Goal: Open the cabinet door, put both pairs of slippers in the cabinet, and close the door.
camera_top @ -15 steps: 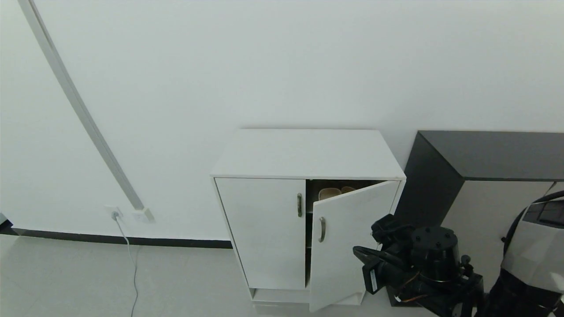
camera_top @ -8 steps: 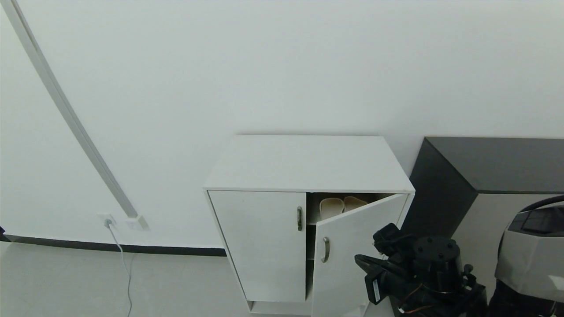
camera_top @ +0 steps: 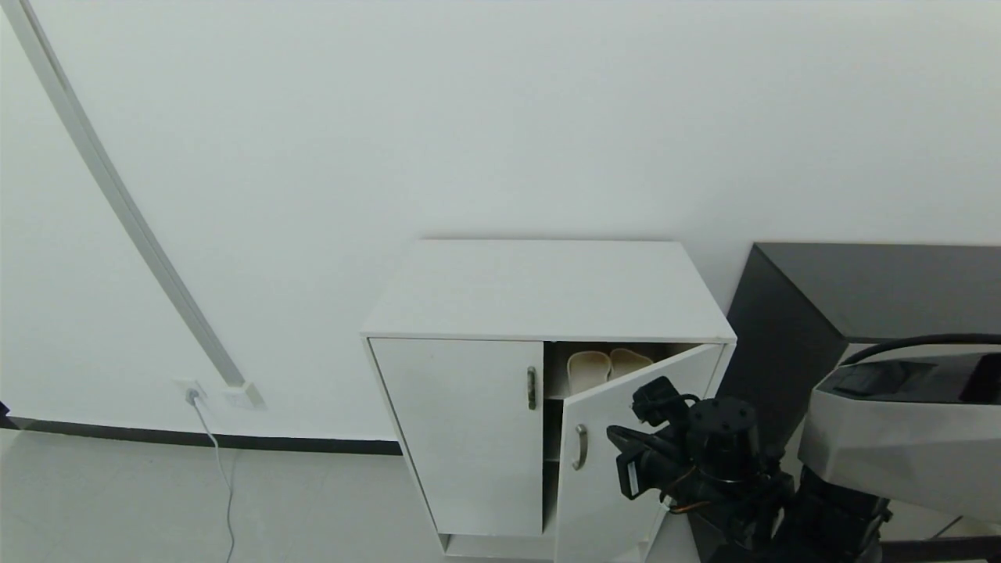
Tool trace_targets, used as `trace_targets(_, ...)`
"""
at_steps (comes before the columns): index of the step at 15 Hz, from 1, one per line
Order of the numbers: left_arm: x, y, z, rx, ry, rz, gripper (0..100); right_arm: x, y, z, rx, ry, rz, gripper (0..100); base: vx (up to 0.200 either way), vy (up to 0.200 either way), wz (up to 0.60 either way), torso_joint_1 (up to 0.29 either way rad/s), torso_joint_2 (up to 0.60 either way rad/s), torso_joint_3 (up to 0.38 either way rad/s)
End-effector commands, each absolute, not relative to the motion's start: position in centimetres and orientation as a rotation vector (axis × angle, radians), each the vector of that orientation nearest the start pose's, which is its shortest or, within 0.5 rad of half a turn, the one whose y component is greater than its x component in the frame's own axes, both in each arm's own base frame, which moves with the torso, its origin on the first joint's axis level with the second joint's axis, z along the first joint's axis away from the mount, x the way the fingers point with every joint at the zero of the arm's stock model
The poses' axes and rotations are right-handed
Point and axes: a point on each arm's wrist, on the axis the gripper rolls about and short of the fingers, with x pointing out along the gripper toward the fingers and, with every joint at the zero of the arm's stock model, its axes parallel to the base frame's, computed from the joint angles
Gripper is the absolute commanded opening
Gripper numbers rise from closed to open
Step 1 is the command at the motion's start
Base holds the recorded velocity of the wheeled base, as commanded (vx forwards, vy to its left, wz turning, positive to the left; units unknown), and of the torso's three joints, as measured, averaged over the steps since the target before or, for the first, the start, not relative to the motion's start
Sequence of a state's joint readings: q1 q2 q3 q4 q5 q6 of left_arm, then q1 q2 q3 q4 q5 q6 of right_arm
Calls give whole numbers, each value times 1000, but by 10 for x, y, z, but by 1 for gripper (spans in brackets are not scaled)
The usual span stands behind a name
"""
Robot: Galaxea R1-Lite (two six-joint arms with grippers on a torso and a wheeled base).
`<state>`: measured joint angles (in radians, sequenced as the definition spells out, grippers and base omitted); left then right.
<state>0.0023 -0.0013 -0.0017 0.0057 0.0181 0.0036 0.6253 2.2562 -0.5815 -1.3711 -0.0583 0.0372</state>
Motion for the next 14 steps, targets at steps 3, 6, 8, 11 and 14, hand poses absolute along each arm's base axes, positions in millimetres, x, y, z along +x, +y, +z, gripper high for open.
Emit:
trace_targets(3, -23, 0, 75, 5, 5, 21, 0, 305, 205, 9, -61, 295, 527, 0, 0, 0, 0, 0, 0, 0)
trace_targets(6, -23, 0, 75, 3, 5, 21, 0, 318, 206, 11, -54, 277, 512, 0, 0, 0, 0, 0, 0, 0)
trace_targets(8, -23, 0, 75, 3, 5, 21, 0, 325, 208, 11, -53, 282, 507, 0, 0, 0, 0, 0, 0, 0)
trace_targets(11, -23, 0, 75, 3, 5, 21, 0, 333, 210, 14, -52, 281, 499, 0, 0, 0, 0, 0, 0, 0)
trace_targets(14, -23, 0, 75, 3, 5, 21, 0, 342, 212, 18, -49, 276, 492, 0, 0, 0, 0, 0, 0, 0)
